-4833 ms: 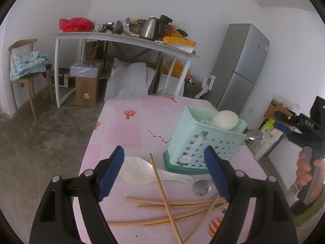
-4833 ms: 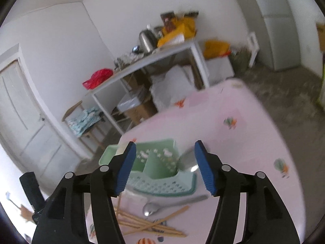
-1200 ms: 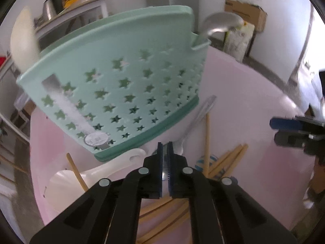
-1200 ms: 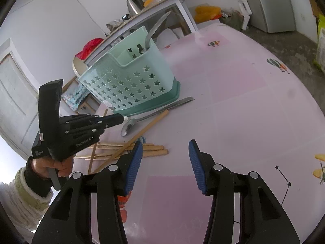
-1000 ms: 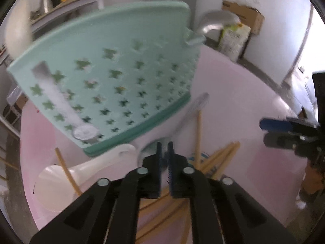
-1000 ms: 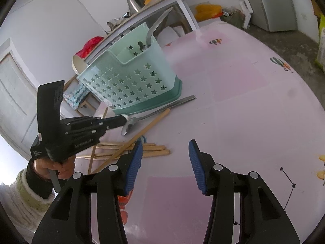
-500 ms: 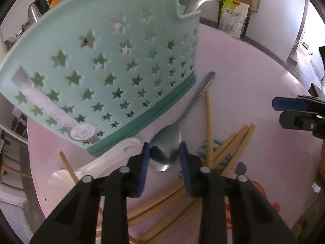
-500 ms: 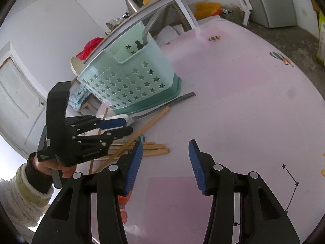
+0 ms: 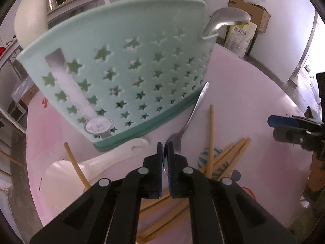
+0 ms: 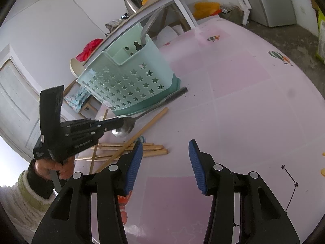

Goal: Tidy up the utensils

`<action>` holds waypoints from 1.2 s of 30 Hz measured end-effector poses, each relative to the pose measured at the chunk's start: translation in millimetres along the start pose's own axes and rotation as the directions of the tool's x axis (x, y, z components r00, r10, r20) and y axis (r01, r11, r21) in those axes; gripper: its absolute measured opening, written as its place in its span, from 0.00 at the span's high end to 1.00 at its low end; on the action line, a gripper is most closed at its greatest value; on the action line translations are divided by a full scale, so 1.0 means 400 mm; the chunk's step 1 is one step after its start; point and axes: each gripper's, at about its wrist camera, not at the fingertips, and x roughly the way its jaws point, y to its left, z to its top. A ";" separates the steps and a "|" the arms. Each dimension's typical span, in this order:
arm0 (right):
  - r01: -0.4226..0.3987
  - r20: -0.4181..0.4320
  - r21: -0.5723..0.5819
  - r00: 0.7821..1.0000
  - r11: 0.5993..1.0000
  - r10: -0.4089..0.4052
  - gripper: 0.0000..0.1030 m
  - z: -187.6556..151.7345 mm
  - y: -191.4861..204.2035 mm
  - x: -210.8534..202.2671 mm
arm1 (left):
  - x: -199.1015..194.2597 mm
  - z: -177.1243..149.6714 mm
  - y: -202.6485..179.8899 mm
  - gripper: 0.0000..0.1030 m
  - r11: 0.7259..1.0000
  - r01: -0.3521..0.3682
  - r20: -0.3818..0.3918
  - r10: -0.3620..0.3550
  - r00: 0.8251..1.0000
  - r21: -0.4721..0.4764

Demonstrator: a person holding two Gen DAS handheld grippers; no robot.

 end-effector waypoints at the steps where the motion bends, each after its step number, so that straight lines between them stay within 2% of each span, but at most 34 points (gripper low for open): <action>1: -0.001 0.001 -0.001 1.000 1.000 0.001 0.55 0.001 0.001 -0.001 | 0.001 -0.002 -0.002 0.94 1.000 -0.002 -0.002 0.002 1.000 -0.003; 8: -0.001 0.003 -0.004 1.000 1.000 0.001 0.55 0.002 0.005 0.003 | -0.004 -0.048 -0.005 0.89 0.999 0.008 -0.034 -0.010 0.999 -0.048; 13: -0.003 -0.001 0.001 1.000 1.000 0.003 0.55 0.002 0.000 0.006 | -0.001 -0.061 0.019 0.83 0.990 0.060 -0.064 -0.069 0.996 -0.127; 17: -0.005 0.000 0.003 1.000 1.000 0.005 0.55 0.001 -0.001 0.007 | -0.012 -0.078 0.055 0.77 0.970 0.106 -0.093 -0.129 0.987 -0.218; 19: -0.006 0.000 0.005 1.000 1.000 0.006 0.55 0.001 -0.001 0.006 | -0.021 -0.097 0.098 0.75 0.946 0.138 -0.108 -0.177 0.978 -0.295; 21: -0.009 0.002 0.008 1.000 1.000 0.009 0.55 0.001 -0.004 0.005 | -0.023 -0.107 0.130 0.75 0.909 0.179 -0.114 -0.238 0.965 -0.377; 22: -0.009 0.003 0.009 1.000 1.000 0.009 0.55 0.001 -0.005 0.004 | -0.023 -0.114 0.154 0.75 0.873 0.208 -0.117 -0.286 0.951 -0.442; 23: -0.011 0.005 0.010 1.000 1.000 0.011 0.55 0.001 -0.007 0.003 | -0.020 -0.119 0.169 0.75 0.849 0.225 -0.115 -0.314 0.942 -0.478; 24: -0.013 0.006 0.012 1.000 1.000 0.013 0.55 0.001 -0.009 0.001 | -0.020 -0.126 0.187 0.75 0.818 0.246 -0.111 -0.350 0.930 -0.520; 26: -0.016 0.011 0.015 1.000 1.000 0.016 0.55 0.000 -0.011 -0.003 | -0.019 -0.144 0.222 0.75 0.736 0.286 -0.097 -0.429 0.898 -0.614; 29: -0.023 0.016 0.019 1.000 1.000 0.023 0.55 -0.001 -0.014 -0.006 | 0.001 -0.165 0.259 0.75 0.642 0.307 -0.082 -0.502 0.861 -0.703; 30: -0.025 0.018 0.021 1.000 0.999 0.025 0.55 -0.002 -0.015 -0.007 | 0.006 -0.174 0.274 0.75 0.600 0.313 -0.067 -0.525 0.848 -0.736; 32: -0.029 0.021 0.024 0.999 0.999 0.029 0.55 -0.002 -0.019 -0.009 | 0.016 -0.178 0.273 0.75 0.551 0.318 -0.046 -0.547 0.836 -0.771; 34: -0.032 0.027 0.028 0.999 0.999 0.031 0.55 -0.002 -0.023 -0.013 | 0.017 -0.191 0.289 0.75 0.512 0.318 -0.027 -0.556 0.831 -0.798; 36: -0.033 0.033 0.032 0.999 0.999 0.032 0.55 -0.001 -0.025 -0.019 | 0.011 -0.198 0.292 0.75 0.506 0.310 -0.023 -0.549 0.836 -0.805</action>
